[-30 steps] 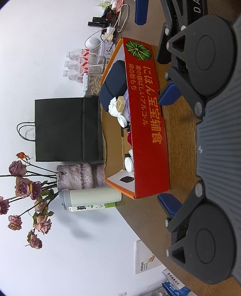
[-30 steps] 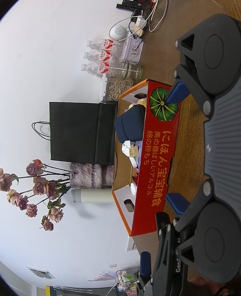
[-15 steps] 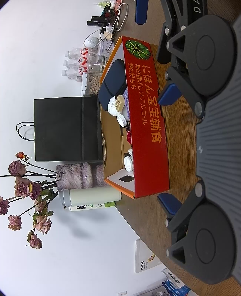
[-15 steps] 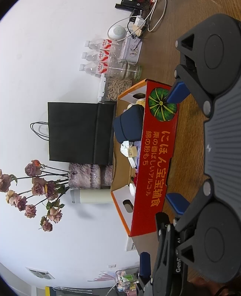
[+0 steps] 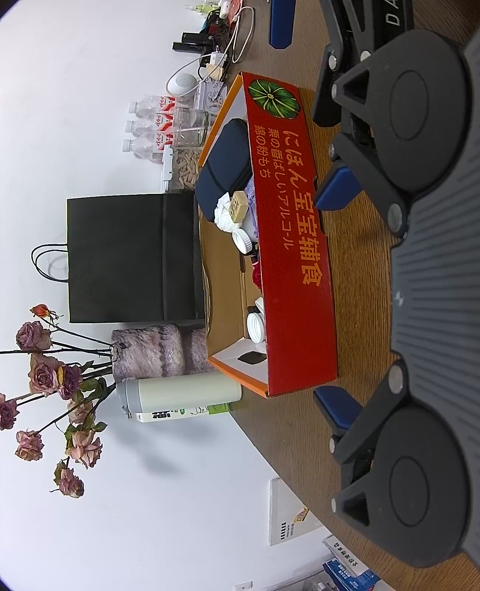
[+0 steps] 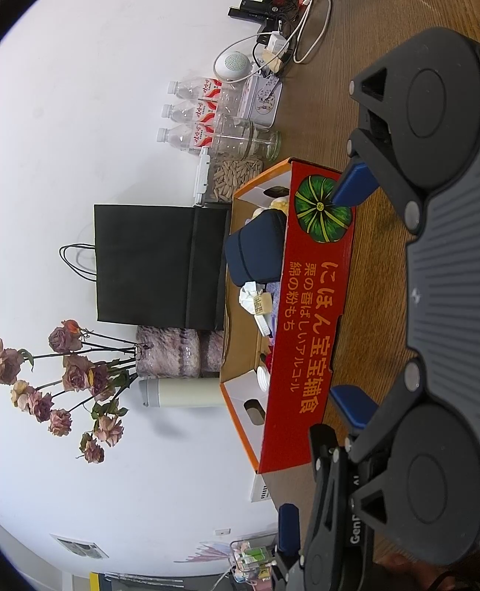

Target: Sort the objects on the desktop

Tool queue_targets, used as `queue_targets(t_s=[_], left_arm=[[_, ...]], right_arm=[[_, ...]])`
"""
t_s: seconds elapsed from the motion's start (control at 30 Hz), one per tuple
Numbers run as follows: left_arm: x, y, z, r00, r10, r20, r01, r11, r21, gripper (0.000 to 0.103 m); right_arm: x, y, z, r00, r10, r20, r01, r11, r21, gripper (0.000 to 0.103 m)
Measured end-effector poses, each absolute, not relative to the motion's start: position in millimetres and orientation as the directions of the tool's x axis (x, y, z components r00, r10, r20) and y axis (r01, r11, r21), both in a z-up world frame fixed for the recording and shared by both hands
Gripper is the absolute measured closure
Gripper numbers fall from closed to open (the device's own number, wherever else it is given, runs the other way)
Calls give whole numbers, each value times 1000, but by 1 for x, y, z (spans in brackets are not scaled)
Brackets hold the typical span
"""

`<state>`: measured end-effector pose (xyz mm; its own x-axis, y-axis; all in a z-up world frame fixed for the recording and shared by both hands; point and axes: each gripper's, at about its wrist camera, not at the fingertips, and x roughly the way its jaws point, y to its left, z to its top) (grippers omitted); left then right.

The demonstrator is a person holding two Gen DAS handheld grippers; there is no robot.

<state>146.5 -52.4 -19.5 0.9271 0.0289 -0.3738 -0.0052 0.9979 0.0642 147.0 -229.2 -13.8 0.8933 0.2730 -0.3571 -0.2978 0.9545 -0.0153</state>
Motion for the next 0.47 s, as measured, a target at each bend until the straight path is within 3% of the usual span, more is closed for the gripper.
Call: queue_targets(t_s=[0.47], left_arm=[[147, -53, -20, 929, 28, -370, -5, 998, 64, 0]], right_arm=[[147, -229, -13, 893, 273, -357, -298, 954, -16, 0]])
